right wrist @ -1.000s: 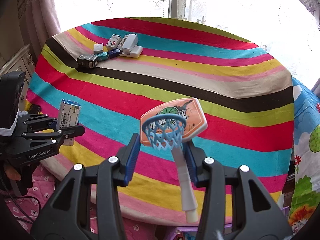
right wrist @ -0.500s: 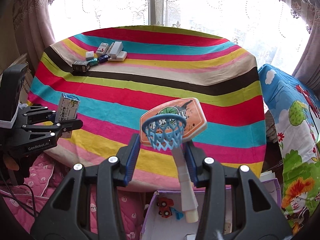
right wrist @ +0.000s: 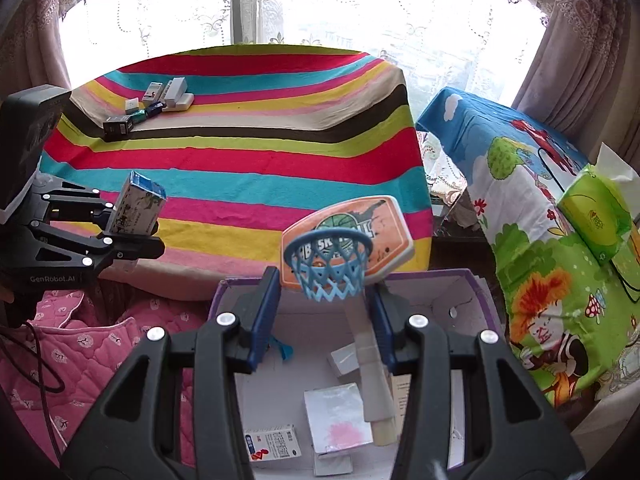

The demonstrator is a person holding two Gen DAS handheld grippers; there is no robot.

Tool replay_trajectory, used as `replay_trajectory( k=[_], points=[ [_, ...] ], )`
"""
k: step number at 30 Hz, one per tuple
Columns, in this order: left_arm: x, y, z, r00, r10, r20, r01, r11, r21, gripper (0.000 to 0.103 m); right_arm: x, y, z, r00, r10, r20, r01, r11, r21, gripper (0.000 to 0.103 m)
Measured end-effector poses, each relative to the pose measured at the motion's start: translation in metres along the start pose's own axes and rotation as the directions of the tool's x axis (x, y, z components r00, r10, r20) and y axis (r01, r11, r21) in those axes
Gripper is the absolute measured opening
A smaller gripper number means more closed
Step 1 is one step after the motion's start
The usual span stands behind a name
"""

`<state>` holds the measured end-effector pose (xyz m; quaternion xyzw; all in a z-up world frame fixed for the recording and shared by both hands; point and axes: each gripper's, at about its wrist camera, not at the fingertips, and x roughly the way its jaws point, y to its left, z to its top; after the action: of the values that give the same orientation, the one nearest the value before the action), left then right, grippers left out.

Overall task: Organize rigid objects
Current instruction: 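Open the left gripper over the bin while the right releases the hoop toy, then grasp the black DORMI box with the right gripper while the left grasps the teal packet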

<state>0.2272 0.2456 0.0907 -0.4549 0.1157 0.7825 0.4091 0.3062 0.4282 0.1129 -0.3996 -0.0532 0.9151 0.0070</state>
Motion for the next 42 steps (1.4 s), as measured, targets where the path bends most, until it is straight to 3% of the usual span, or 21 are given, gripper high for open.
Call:
replay_trajectory(
  k=[3, 7, 11, 12, 14, 15, 16, 19, 22, 24, 26, 29, 32, 35, 39, 42],
  points=[
    [0.016, -0.02, 0.006, 0.996, -0.067, -0.053, 0.069, 0.997, 0.028, 0.025, -0.008, -0.021, -0.014, 0.999, -0.035, -0.01, 0.035, 0.999, 0.042, 0.048],
    [0.039, -0.054, 0.005, 0.989, -0.08, -0.121, 0.095, 0.988, 0.12, 0.025, -0.014, -0.043, -0.033, 0.995, -0.089, -0.052, 0.092, 0.993, 0.071, 0.048],
    [0.055, -0.081, 0.001, 0.98, -0.128, -0.155, 0.155, 0.971, 0.181, 0.026, -0.007, -0.054, -0.055, 0.988, -0.069, -0.138, 0.082, 0.993, 0.09, 0.048],
    [0.058, -0.085, 0.001, 0.976, -0.149, -0.158, 0.177, 0.967, 0.184, 0.027, -0.002, -0.054, -0.061, 0.982, -0.079, -0.173, 0.093, 0.993, 0.075, 0.048],
    [0.063, -0.086, 0.0, 0.973, -0.159, -0.167, 0.188, 0.966, 0.177, 0.044, 0.007, -0.054, -0.068, 0.963, -0.15, -0.223, 0.162, 0.986, 0.036, 0.052],
    [0.064, -0.084, 0.001, 0.975, -0.148, -0.163, 0.175, 0.97, 0.167, 0.056, 0.007, -0.056, -0.073, 0.954, -0.184, -0.236, 0.197, 0.98, 0.031, 0.063],
    [0.063, -0.078, 0.002, 0.98, -0.136, -0.146, 0.158, 0.976, 0.151, 0.059, 0.006, -0.059, -0.074, 0.951, -0.204, -0.23, 0.219, 0.975, 0.04, 0.068],
    [0.052, -0.047, 0.006, 0.992, -0.086, -0.089, 0.094, 0.991, 0.09, 0.06, -0.002, -0.067, -0.059, 0.963, -0.208, -0.17, 0.227, 0.969, 0.101, 0.074],
    [0.032, 0.0, 0.011, 0.999, 0.034, 0.01, -0.034, 0.999, 0.01, 0.065, -0.007, -0.061, -0.028, 0.976, -0.201, -0.079, 0.209, 0.972, 0.108, 0.081],
    [0.015, 0.038, 0.009, 0.988, 0.126, 0.084, -0.12, 0.99, -0.074, 0.072, 0.001, -0.046, -0.005, 0.984, -0.175, -0.028, 0.177, 0.981, 0.076, 0.083],
    [-0.001, 0.081, 0.001, 0.965, 0.222, 0.137, -0.195, 0.963, -0.186, 0.077, 0.023, -0.018, 0.02, 0.993, -0.119, 0.002, 0.119, 0.993, 0.021, 0.085],
    [-0.023, 0.147, -0.017, 0.915, 0.375, 0.147, -0.305, 0.884, -0.354, 0.08, 0.064, 0.042, 0.056, 1.0, -0.017, 0.005, 0.017, 0.995, -0.099, 0.085],
    [-0.039, 0.213, -0.041, 0.871, 0.483, 0.092, -0.373, 0.771, -0.516, 0.083, 0.108, 0.113, 0.087, 0.996, 0.088, -0.013, -0.089, 0.97, -0.226, 0.086],
    [-0.054, 0.281, -0.069, 0.81, 0.587, -0.005, -0.436, 0.596, -0.675, 0.083, 0.15, 0.175, 0.111, 0.986, 0.16, -0.051, -0.168, 0.936, -0.309, 0.086],
    [-0.072, 0.358, -0.106, 0.769, 0.631, -0.097, -0.404, 0.363, -0.839, 0.083, 0.196, 0.236, 0.134, 0.952, 0.291, -0.095, -0.306, 0.888, -0.342, 0.086],
    [-0.082, 0.38, -0.125, 0.734, 0.668, -0.122, -0.389, 0.267, -0.882, 0.083, 0.229, 0.269, 0.157, 0.915, 0.378, -0.14, -0.403, 0.845, -0.352, 0.086]
  ],
)
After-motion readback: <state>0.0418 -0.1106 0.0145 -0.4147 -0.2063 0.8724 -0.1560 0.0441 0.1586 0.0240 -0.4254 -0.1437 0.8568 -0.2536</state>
